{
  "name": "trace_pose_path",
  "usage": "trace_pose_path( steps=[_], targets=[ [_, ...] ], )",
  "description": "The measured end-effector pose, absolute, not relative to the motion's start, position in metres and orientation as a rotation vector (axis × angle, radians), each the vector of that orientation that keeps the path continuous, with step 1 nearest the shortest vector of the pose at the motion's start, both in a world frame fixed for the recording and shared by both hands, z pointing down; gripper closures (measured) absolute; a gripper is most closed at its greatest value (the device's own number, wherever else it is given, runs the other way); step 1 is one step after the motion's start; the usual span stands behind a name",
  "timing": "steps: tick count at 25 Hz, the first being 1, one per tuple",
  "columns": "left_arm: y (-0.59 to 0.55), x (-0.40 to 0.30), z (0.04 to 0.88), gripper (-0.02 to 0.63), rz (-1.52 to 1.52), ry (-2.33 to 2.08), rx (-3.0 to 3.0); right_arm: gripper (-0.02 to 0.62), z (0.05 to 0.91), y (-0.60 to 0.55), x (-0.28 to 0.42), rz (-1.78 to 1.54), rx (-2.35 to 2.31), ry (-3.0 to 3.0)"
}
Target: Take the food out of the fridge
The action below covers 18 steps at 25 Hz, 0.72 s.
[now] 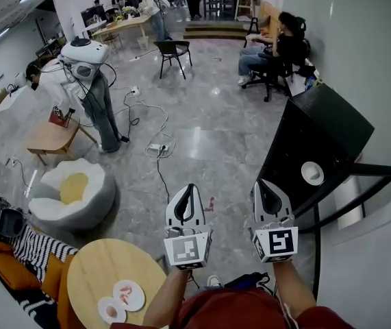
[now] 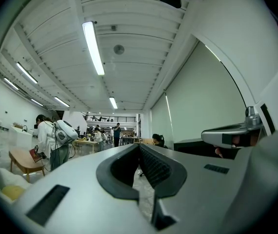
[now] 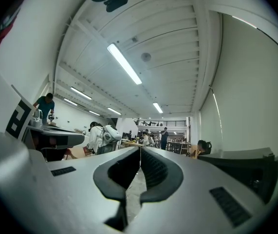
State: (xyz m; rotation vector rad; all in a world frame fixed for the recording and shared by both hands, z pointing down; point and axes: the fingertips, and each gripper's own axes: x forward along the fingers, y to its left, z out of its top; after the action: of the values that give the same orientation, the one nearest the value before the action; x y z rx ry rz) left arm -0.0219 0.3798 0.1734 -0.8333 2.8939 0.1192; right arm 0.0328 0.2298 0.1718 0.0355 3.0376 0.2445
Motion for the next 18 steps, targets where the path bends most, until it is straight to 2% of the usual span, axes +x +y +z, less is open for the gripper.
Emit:
trace_pose_path(
  steps=[18],
  targets=[
    [0.354, -0.068, 0.180, 0.592, 0.132, 2.884, -0.860, 0.571, 0.185, 0.202, -0.012, 0.178, -0.019, 3.048]
  ],
)
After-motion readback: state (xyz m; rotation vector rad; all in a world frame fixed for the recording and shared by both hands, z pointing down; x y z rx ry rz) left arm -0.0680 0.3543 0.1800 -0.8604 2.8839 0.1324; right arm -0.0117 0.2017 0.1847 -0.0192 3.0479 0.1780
